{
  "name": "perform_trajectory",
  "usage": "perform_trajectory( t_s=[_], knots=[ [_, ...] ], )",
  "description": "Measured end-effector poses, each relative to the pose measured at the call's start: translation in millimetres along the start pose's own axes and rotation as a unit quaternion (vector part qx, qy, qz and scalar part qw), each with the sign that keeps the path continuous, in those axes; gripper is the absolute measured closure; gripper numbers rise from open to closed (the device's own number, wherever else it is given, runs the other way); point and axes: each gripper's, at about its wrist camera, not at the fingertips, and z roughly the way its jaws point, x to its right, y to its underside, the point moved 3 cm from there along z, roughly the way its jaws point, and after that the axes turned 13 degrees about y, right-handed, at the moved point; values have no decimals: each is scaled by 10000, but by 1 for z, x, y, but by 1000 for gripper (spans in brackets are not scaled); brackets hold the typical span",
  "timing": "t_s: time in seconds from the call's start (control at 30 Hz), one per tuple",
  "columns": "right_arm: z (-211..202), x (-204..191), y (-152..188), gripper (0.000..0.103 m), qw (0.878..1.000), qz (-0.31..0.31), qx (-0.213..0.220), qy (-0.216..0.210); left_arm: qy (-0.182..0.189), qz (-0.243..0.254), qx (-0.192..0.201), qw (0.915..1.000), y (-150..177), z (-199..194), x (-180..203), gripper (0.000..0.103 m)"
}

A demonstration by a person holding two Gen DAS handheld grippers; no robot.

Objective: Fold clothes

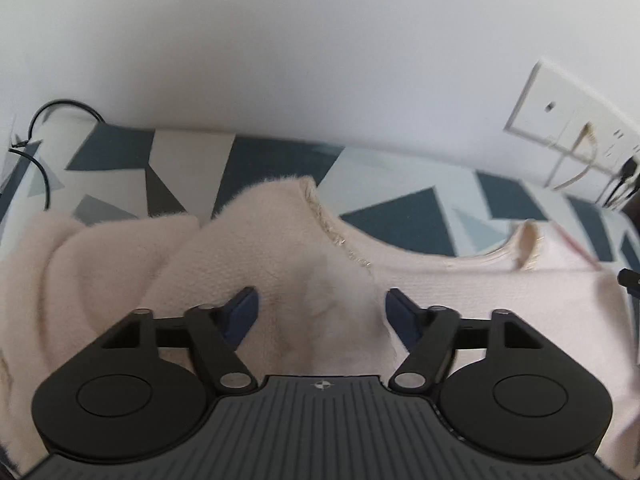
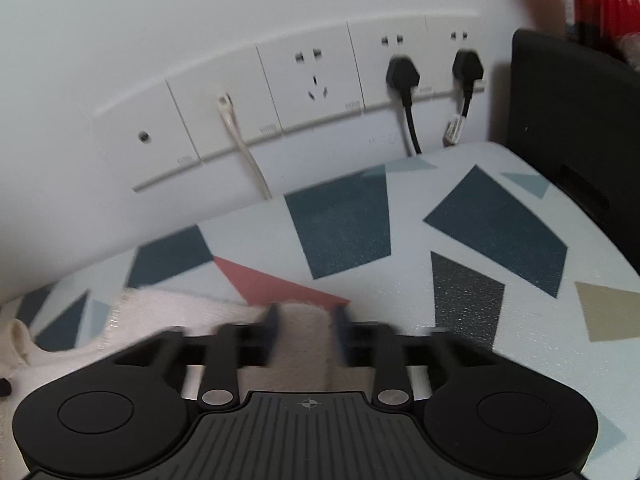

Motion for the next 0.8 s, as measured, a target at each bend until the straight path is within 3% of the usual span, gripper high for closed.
perform_trajectory(
  t_s=[0.03,0.1,0.2,0.3,0.4,0.5,0.63,0.7,0.73,0.8],
  knots=[
    [-10,-2,1,63,9999,-43,71,-78,-29,106,59,9999,1,-11,2,22],
    [-33,-10,9,52,9994,-175,134,-271,-38,271,261,9993,8,-39,4,17],
    [-62,-27,29,49,9970,-461,129,-611,-118,291,554,9980,21,-79,-6,12],
    [-82,-51,57,47,9923,-969,46,-775,-325,3,775,9965,40,-116,-35,8],
    [-81,-72,80,47,9874,-1401,-159,-713,-493,-834,806,9920,60,-136,-85,7],
    [-67,-85,96,47,9848,-1617,-393,-492,-453,-1679,826,9813,71,-138,-128,8],
    [-62,-97,102,39,9820,-1840,-261,-322,-359,-1670,834,9818,60,-121,-141,8],
    [-60,-102,102,31,9818,-1847,-324,-304,-550,-1624,742,9824,59,-111,-139,8],
    [-59,-103,102,31,9821,-1833,-335,-289,-718,-1715,714,9800,62,-109,-140,8],
    [-59,-104,102,30,9825,-1816,-341,-242,-649,-2191,838,9699,75,-115,-151,8]
  ],
)
